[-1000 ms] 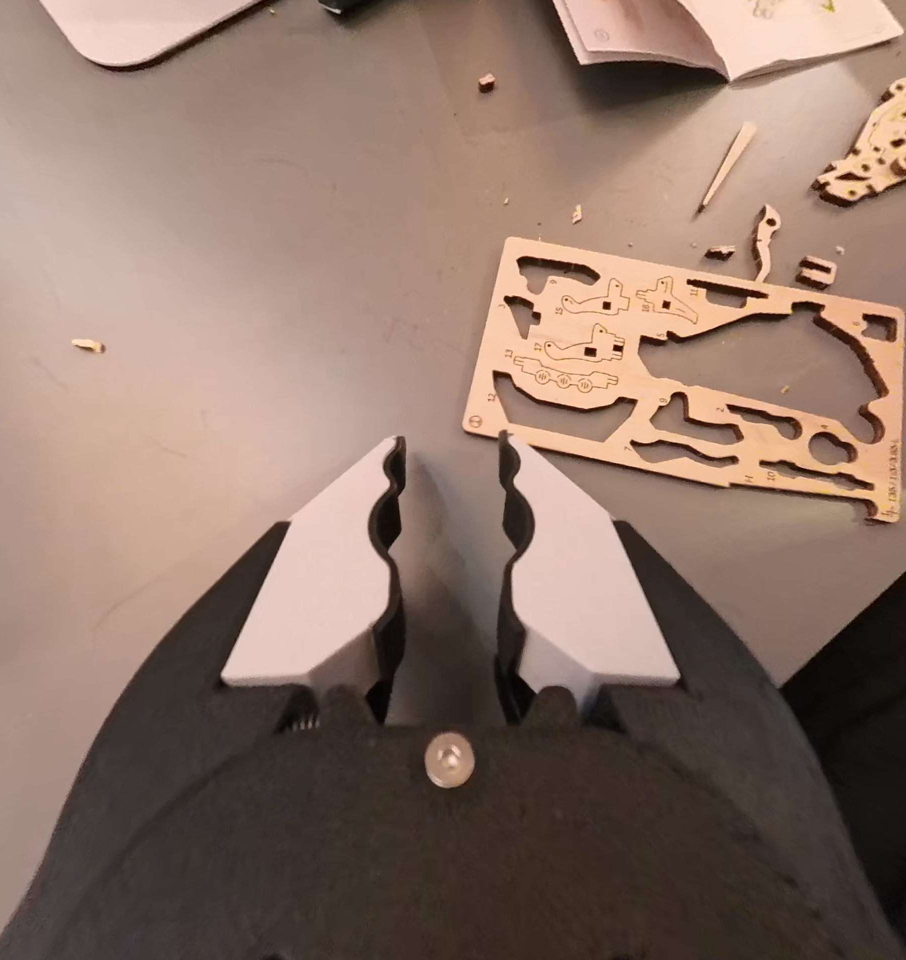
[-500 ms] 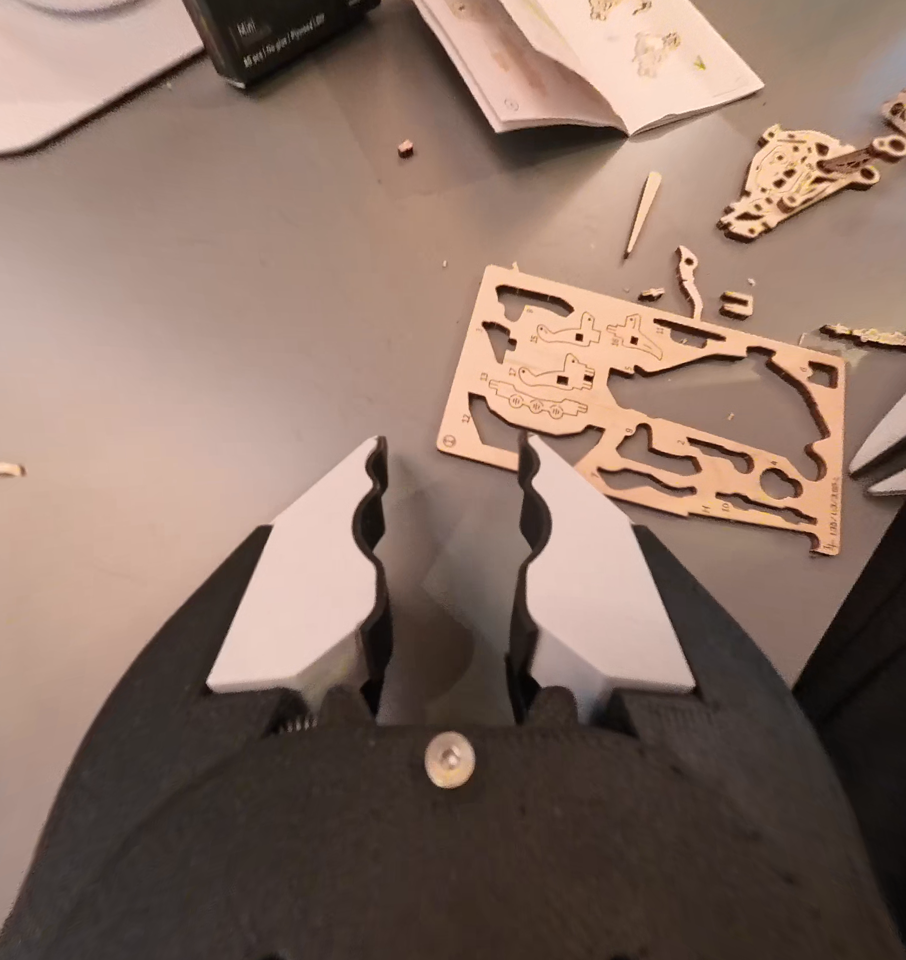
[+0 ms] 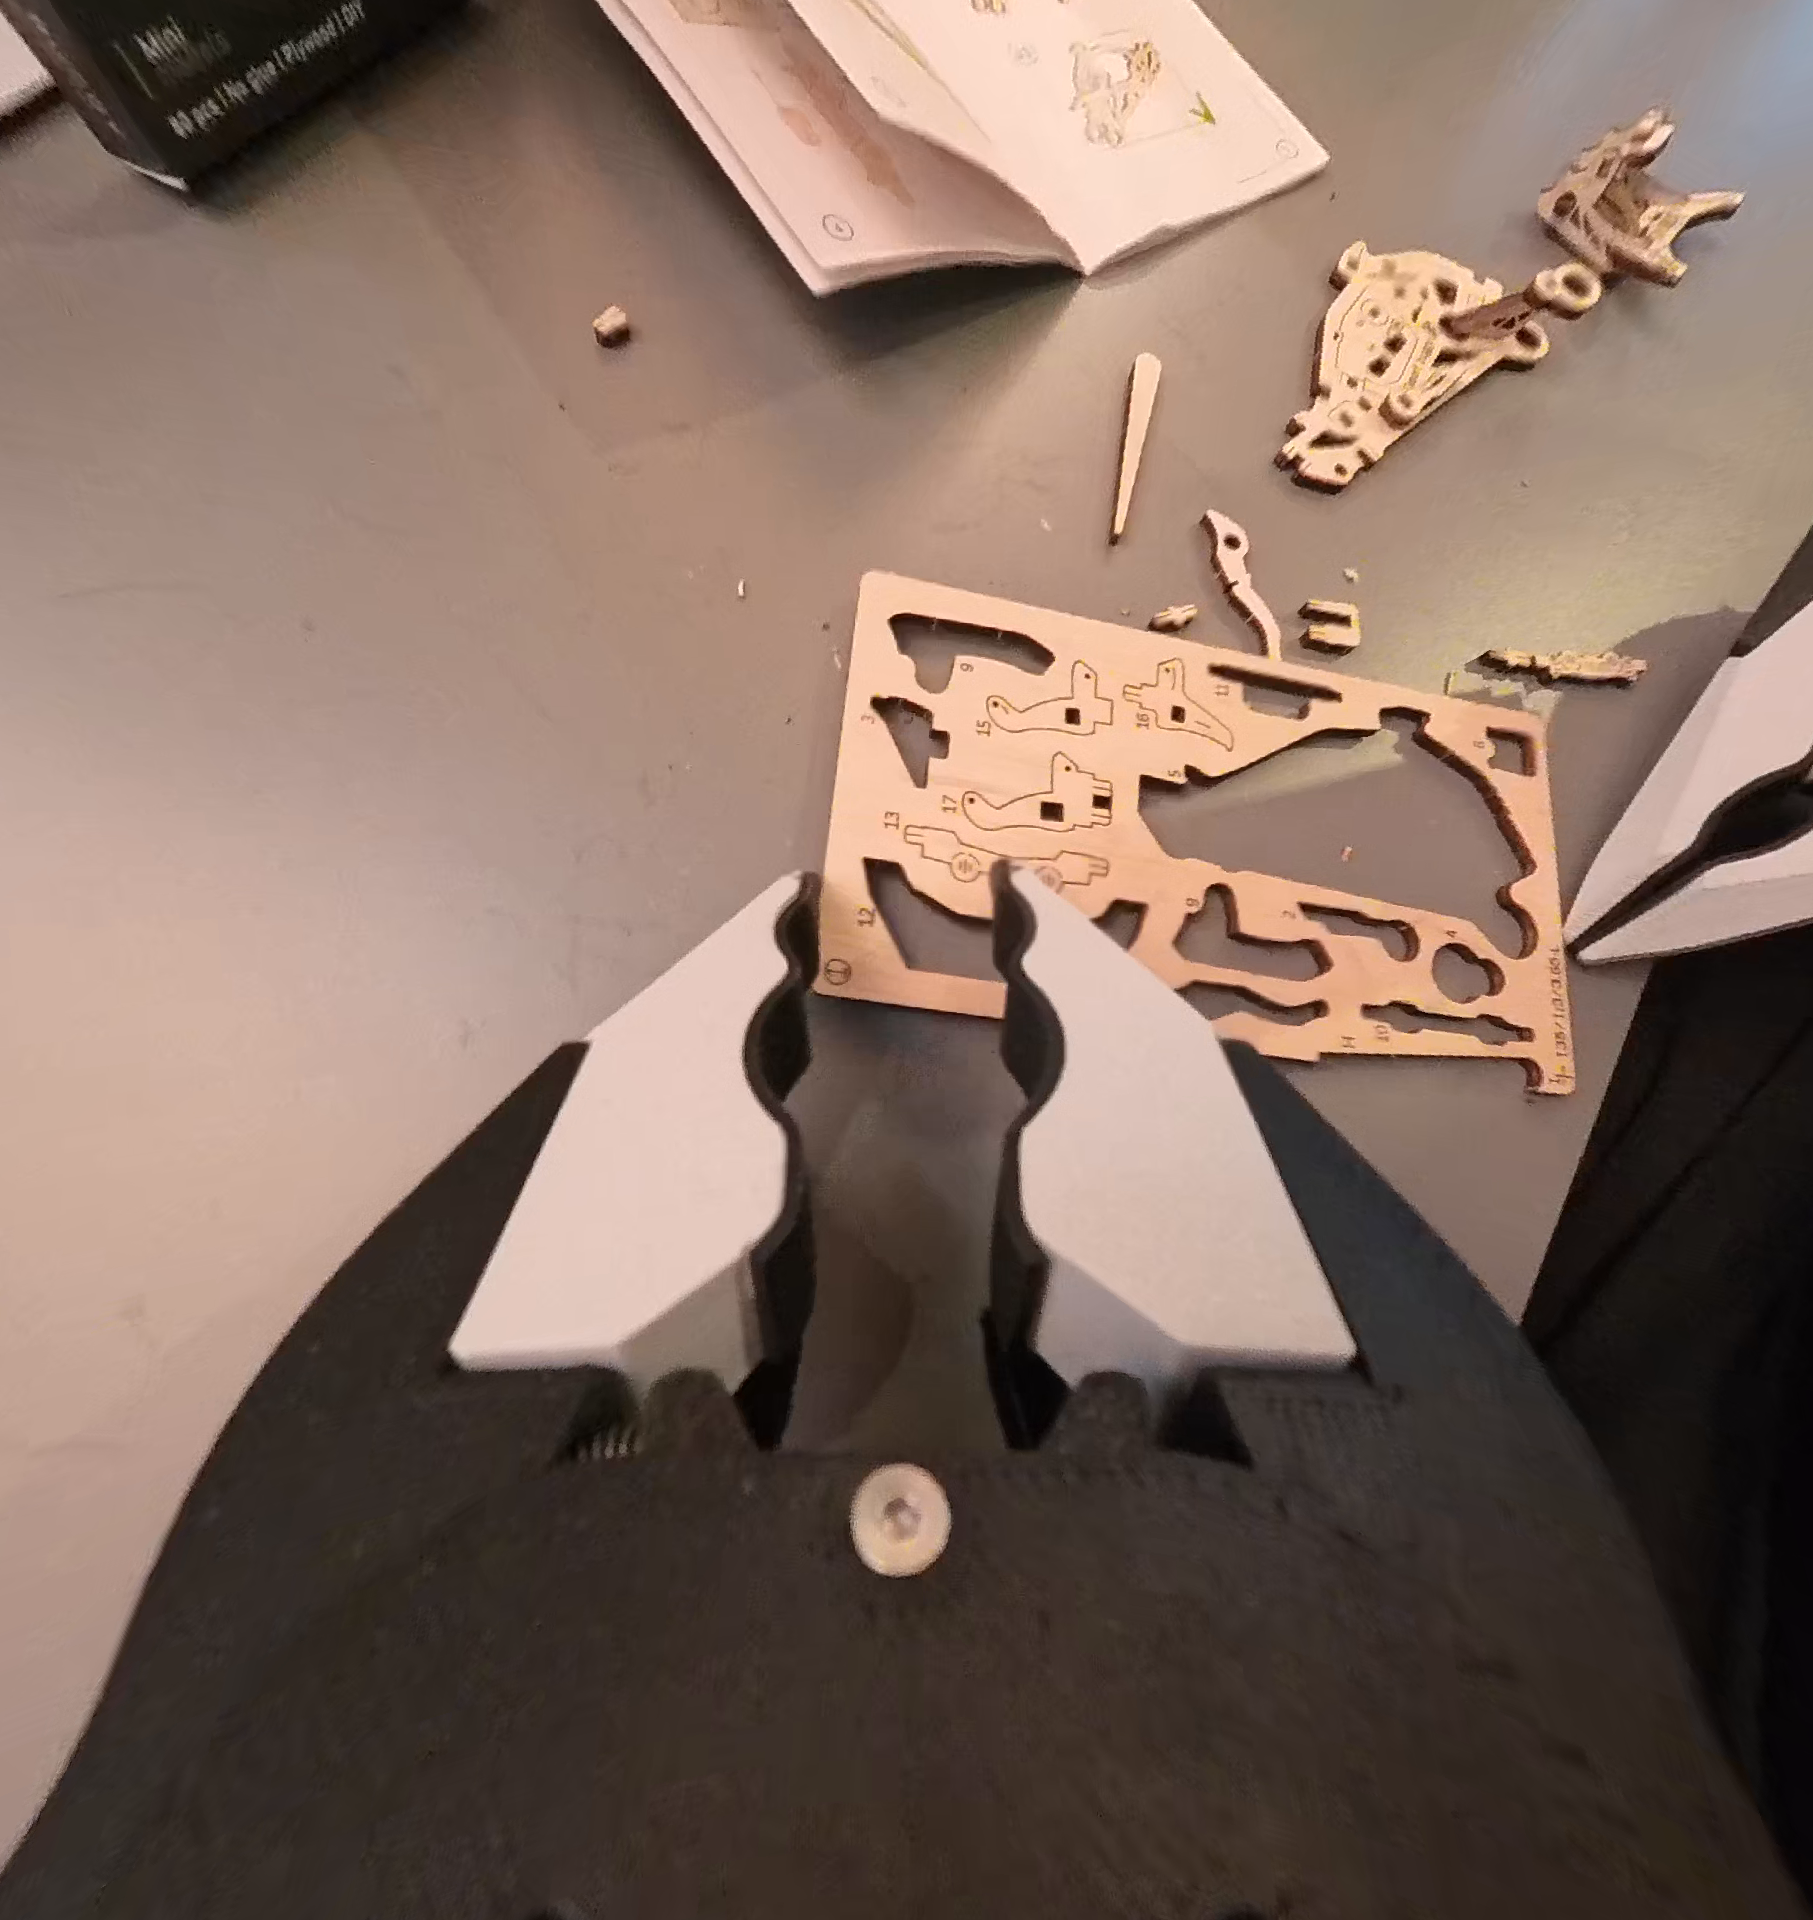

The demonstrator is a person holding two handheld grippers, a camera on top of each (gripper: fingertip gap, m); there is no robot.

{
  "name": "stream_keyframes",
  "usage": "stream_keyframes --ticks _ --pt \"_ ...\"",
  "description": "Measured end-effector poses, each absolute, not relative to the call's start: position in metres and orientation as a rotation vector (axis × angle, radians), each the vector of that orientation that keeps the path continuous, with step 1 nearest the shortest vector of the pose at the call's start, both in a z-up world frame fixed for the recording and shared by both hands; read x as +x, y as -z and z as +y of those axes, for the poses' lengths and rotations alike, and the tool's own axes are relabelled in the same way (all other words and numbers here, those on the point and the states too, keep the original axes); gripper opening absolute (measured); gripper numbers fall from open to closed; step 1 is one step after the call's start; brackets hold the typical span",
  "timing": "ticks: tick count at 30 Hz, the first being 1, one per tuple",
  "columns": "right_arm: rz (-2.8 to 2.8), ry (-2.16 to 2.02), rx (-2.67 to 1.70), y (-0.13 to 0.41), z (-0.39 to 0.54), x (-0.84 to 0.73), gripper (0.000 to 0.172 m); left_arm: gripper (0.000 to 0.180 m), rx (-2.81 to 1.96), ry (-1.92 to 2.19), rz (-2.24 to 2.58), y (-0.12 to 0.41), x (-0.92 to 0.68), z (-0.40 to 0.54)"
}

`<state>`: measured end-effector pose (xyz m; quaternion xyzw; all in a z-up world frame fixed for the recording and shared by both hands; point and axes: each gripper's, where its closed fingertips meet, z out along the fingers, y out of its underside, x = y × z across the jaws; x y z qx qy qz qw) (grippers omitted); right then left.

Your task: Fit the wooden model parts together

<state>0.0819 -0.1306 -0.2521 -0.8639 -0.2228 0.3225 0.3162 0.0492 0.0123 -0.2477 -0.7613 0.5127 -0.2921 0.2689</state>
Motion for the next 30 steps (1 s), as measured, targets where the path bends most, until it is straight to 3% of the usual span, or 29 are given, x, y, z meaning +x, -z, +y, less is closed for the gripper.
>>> stream_keyframes --ticks 16,30 --pt "-0.577 -0.872 -2.276 0.252 -0.131 0.082 0.000 0.015 -1.977 1.541 0.902 0.185 0.060 0.014" --pt "-0.579 -0.895 -2.276 0.252 -0.132 0.081 0.000 0.028 -1.685 2.304 0.406 0.139 0.070 0.000"
